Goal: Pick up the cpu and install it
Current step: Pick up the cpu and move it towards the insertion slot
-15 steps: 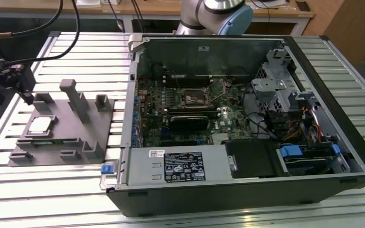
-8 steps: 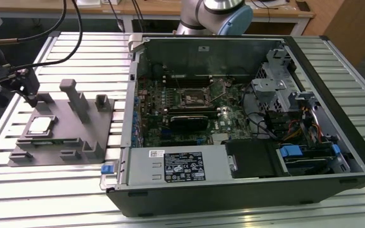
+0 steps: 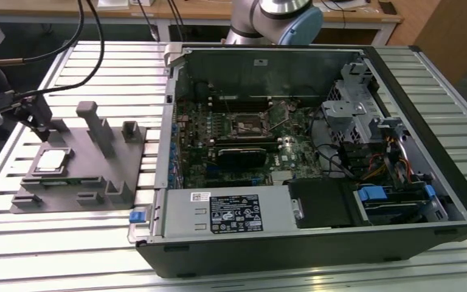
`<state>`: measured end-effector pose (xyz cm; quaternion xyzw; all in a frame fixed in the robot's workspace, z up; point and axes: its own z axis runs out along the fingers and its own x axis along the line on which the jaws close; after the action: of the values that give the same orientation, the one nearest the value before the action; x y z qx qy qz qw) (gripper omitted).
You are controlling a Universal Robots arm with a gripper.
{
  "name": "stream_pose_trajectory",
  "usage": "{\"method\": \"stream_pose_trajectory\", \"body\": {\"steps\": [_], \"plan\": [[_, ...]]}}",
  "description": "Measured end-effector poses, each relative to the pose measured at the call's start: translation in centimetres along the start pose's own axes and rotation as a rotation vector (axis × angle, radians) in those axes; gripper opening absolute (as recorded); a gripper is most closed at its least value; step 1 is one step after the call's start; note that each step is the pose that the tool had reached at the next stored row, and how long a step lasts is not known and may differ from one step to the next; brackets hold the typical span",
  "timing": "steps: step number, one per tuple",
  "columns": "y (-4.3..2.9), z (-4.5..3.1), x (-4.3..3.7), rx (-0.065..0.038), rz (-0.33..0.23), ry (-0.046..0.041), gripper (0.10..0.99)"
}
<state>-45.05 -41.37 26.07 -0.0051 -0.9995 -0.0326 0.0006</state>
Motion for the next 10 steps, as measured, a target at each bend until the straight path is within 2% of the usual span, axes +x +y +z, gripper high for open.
{"method": "stream_pose_trajectory", "body": {"steps": [3, 6, 10], "plan": [[0.14, 0.55, 0.00, 0.000, 0.012, -0.0008, 0.729], [0.12, 1.10, 0.00, 0.000, 0.049, -0.0033, 0.729], [0.08, 1.83, 0.00, 0.000, 0.049, -0.0033, 0.729]]}}
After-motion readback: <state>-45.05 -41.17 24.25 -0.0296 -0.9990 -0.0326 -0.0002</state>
